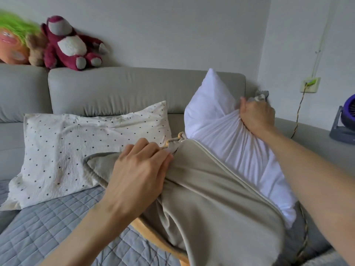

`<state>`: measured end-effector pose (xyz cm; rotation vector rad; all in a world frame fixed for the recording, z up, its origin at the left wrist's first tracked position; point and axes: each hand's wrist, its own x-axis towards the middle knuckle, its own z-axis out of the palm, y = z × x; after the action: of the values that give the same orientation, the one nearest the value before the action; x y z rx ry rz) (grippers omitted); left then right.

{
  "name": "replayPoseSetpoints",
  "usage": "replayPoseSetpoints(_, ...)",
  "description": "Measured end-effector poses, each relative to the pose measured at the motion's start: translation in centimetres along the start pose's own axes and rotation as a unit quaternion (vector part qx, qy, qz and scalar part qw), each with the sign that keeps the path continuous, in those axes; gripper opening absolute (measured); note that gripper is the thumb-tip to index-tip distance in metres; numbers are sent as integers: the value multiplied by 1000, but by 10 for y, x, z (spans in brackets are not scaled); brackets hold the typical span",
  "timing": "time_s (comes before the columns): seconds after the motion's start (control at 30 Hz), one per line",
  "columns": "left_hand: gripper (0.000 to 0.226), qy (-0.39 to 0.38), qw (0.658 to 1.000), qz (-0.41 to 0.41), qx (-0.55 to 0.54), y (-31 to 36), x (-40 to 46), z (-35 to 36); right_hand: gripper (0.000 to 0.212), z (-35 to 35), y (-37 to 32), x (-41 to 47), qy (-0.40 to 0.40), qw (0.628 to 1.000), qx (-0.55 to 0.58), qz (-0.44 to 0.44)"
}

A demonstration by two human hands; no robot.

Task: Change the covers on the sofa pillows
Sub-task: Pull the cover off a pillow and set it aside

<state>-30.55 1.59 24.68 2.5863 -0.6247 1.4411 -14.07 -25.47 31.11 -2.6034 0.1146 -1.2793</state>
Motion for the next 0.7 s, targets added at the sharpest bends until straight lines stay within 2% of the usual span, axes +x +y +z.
replayPoseSetpoints(0.13,37,-10,1000,-15,19,-27,-7,12,54,13,-20,-22,-92,995,-32,-20)
replayPoseSetpoints(0.2,36,-31,998,-29,41,-51,-14,25,53,18,-34,-41,-158,985,-46,-59)
replayPoseSetpoints(0.23,35,-39,998,-37,44,-60,-19,33,48,17,-42,-50,-166,980,-58,-93)
replayPoseSetpoints(0.27,35,-42,997,-41,44,-66,-23,40,41,14,-51,-58,-139,979,-57,-137)
replayPoseSetpoints(0.33,33,-34,998,-39,45,-67,-27,52,32,4,-77,-77,-32,967,45,-247)
replayPoseSetpoints(0.37,32,-18,998,-35,49,-64,-26,55,31,1,-92,-85,-1,944,127,-306)
replayPoseSetpoints(0.4,30,3,998,-28,51,-62,-21,54,32,0,-106,-90,-18,916,194,-350)
replayPoseSetpoints(0.47,27,52,997,1,60,-60,-8,48,43,2,-123,-94,-146,884,237,-375)
replayPoseSetpoints(0.53,26,101,993,22,65,-62,7,39,60,8,-119,-86,-207,895,206,-337)
replayPoseSetpoints(0.6,24,146,986,25,74,-67,23,30,70,4,-105,-74,-192,921,150,-304)
replayPoseSetpoints(0.7,24,192,976,33,99,-69,30,24,92,-5,-84,-71,-99,937,66,-328)
